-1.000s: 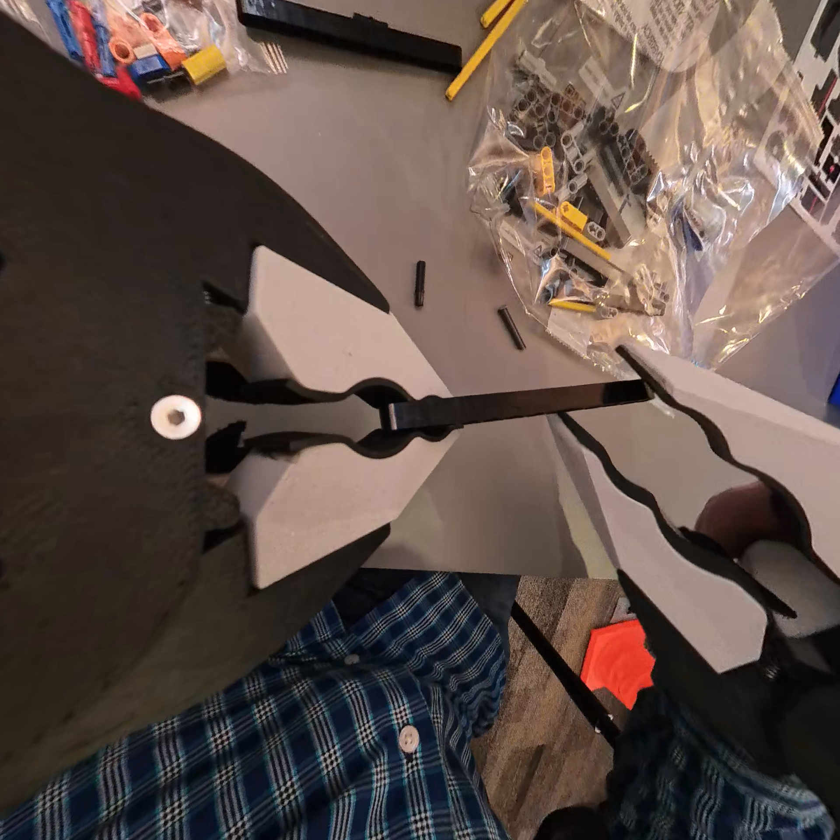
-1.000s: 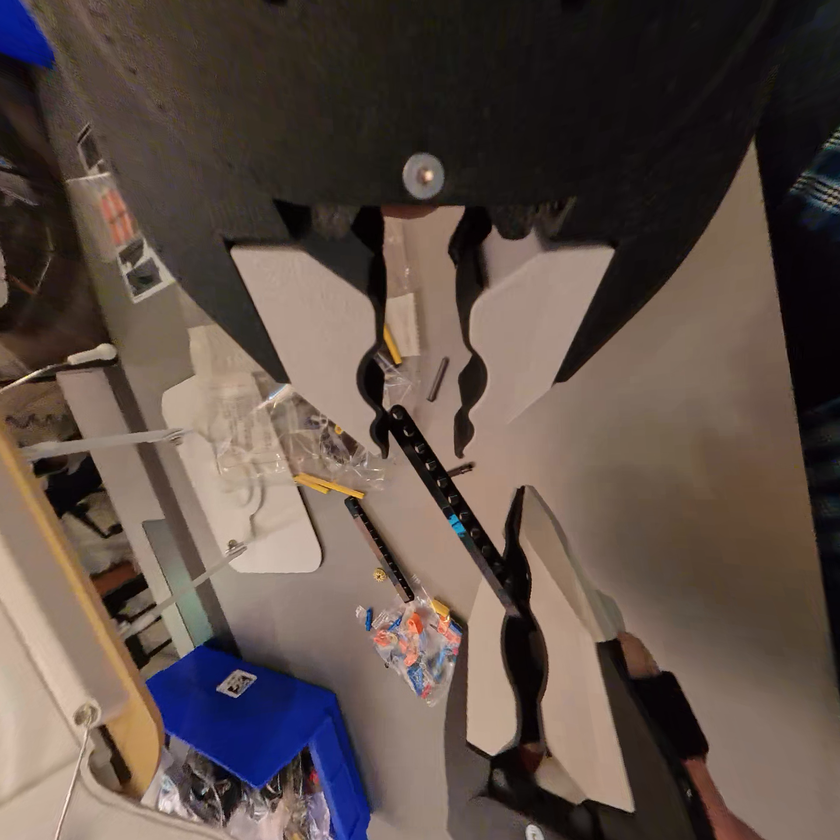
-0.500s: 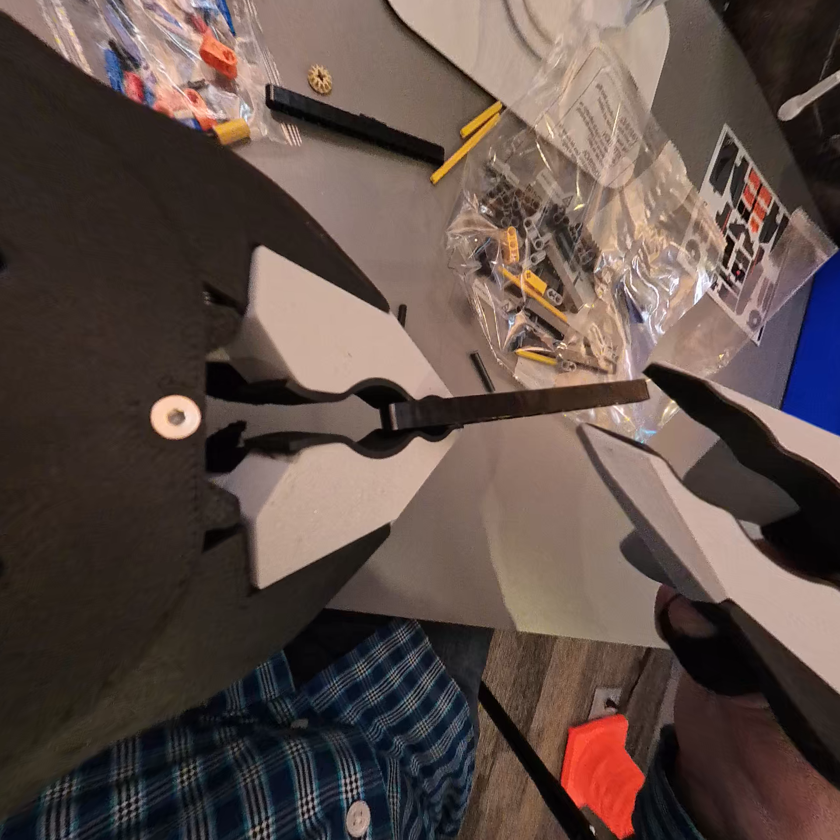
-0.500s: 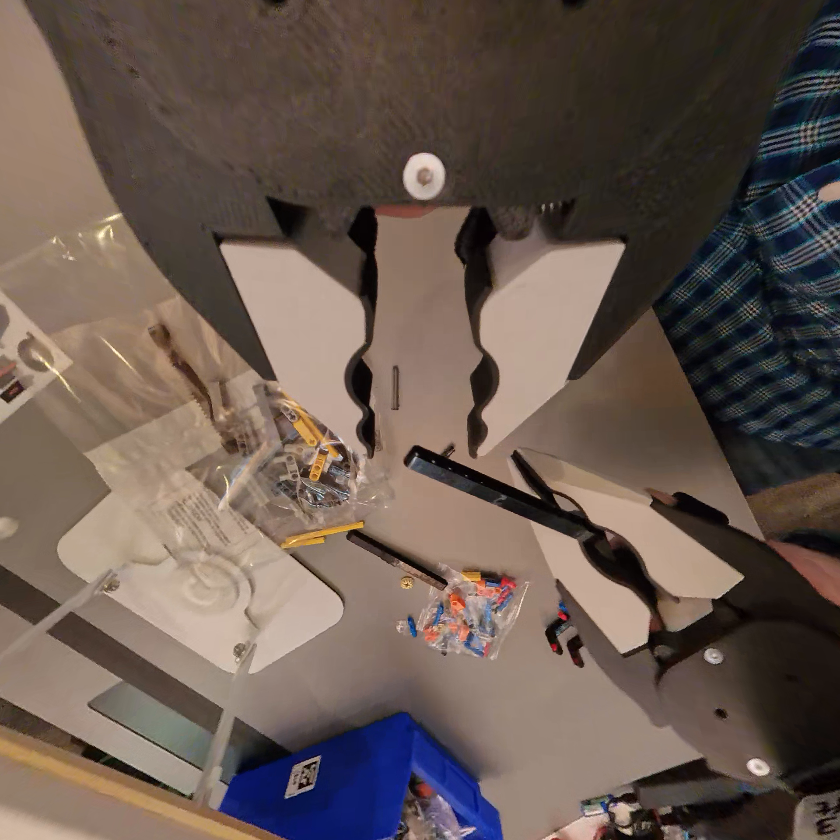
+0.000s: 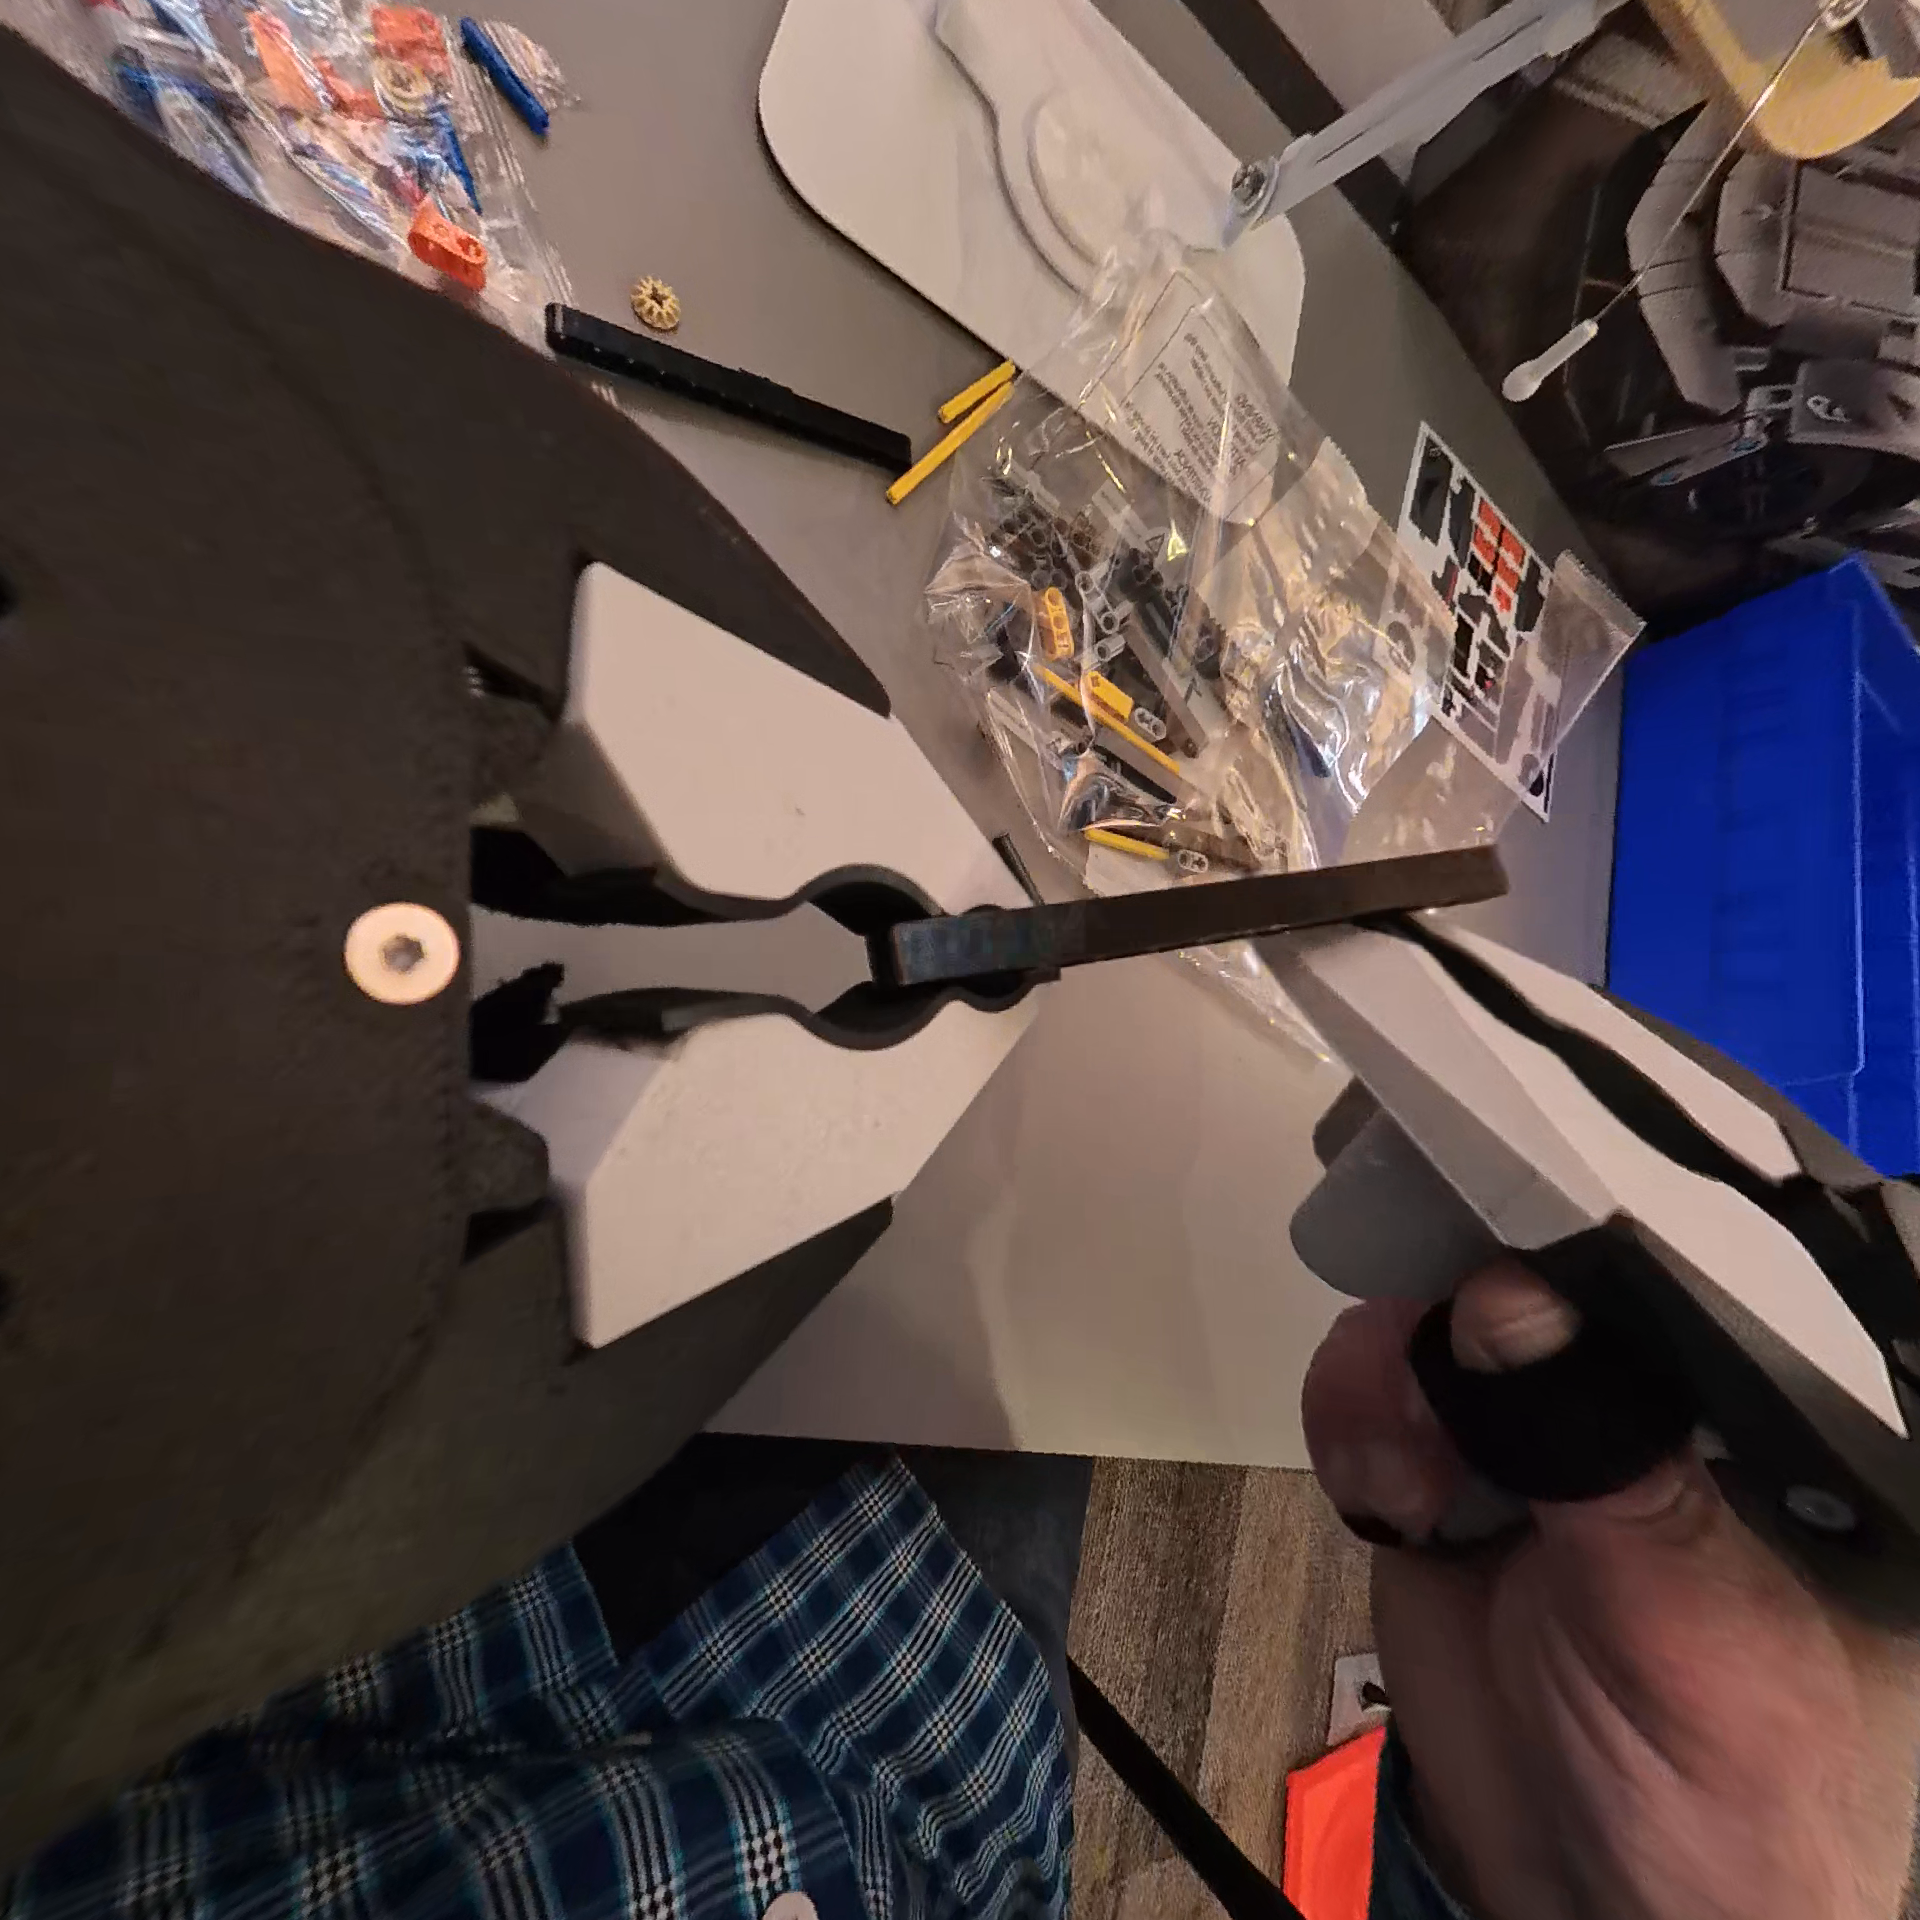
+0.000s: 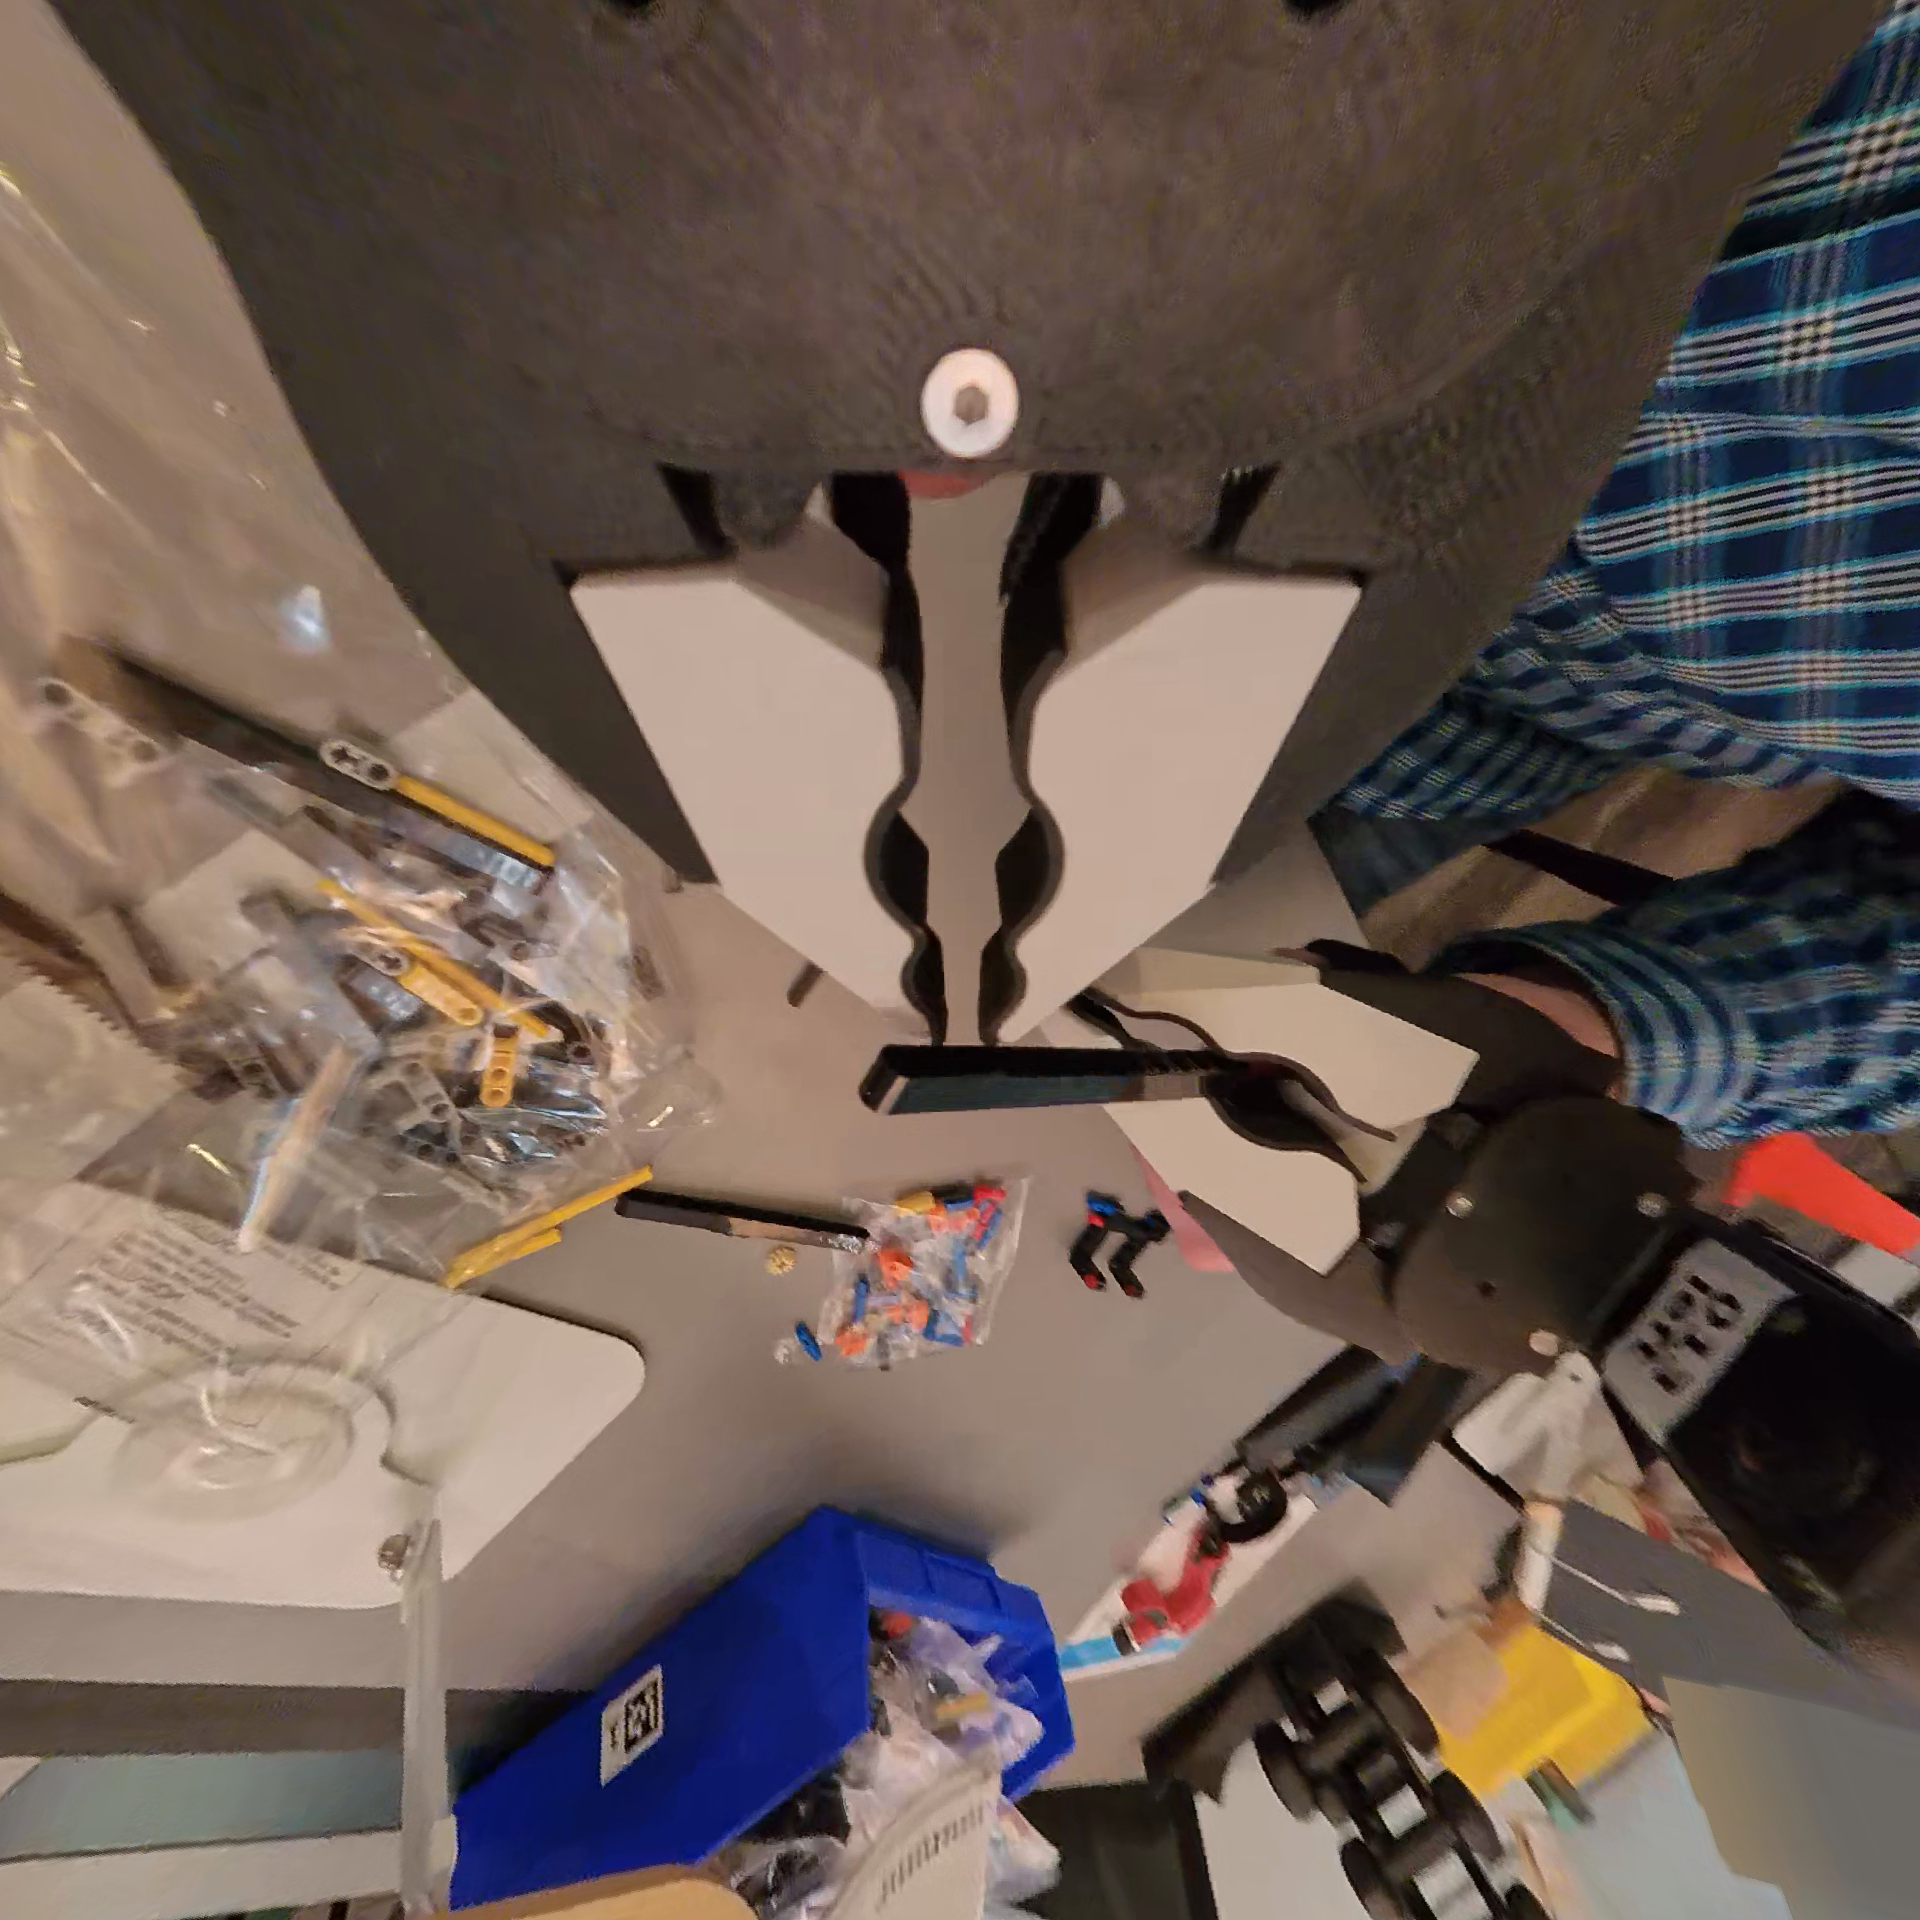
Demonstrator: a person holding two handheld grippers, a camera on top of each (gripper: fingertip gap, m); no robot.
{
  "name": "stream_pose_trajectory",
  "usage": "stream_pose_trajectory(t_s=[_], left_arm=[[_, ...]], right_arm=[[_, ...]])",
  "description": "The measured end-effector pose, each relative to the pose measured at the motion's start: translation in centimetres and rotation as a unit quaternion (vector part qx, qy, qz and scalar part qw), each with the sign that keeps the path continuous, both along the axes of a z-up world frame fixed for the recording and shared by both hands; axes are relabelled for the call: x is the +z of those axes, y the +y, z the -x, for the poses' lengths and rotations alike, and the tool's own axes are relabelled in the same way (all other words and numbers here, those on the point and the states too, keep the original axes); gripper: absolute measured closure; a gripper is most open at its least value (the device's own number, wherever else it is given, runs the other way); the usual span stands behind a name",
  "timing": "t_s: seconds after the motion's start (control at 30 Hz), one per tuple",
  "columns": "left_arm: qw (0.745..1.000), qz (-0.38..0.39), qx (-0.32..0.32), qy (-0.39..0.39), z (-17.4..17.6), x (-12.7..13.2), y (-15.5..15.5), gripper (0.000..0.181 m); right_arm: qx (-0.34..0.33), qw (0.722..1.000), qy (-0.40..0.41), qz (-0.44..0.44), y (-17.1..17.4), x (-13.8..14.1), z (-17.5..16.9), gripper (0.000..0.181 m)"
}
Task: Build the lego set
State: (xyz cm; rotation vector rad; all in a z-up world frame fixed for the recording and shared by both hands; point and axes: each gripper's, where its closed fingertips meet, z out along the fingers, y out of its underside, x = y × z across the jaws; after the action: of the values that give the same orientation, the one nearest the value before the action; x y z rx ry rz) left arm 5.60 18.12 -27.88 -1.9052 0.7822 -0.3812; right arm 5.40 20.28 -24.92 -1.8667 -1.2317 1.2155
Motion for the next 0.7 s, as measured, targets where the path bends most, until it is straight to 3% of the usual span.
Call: stream_pose_trajectory(t_s=[0.03, 0.17, 0.23, 0.37, 0.53, 0.7], left_arm=[[1.0, -0.003, -0.001, -0.004, 0.0, 0.1, 0.0, 0.181], [0.999, 0.0, -0.004, -0.032, -0.2, 0.2, 0.0, 0.181], [0.996, 0.021, -0.006, -0.085, -0.5, 0.5, 0.0, 0.181], [0.973, 0.068, 0.001, -0.219, -0.1, 1.6, 0.3, 0.181], [0.943, 0.107, 0.0, -0.314, 0.1, 2.3, 0.6, 0.181], [0.935, 0.12, -0.008, -0.333, -0.6, 2.1, 0.5, 0.181]], right_arm=[[-0.002, 1.0, 0.006, 0.006, 0.0, 0.2, 0.0, 0.178], [-0.004, 0.999, 0.021, 0.038, -0.4, 0.1, 0.3, 0.162], [-0.003, 0.998, 0.033, 0.047, -0.5, 0.2, 0.5, 0.153], [-0.012, 0.997, 0.057, 0.048, -0.2, 1.2, 0.6, 0.15], [-0.017, 0.996, 0.068, 0.052, 0.2, 1.3, 0.4, 0.15], [-0.016, 0.994, 0.08, 0.068, 0.0, 1.5, 0.7, 0.149]])
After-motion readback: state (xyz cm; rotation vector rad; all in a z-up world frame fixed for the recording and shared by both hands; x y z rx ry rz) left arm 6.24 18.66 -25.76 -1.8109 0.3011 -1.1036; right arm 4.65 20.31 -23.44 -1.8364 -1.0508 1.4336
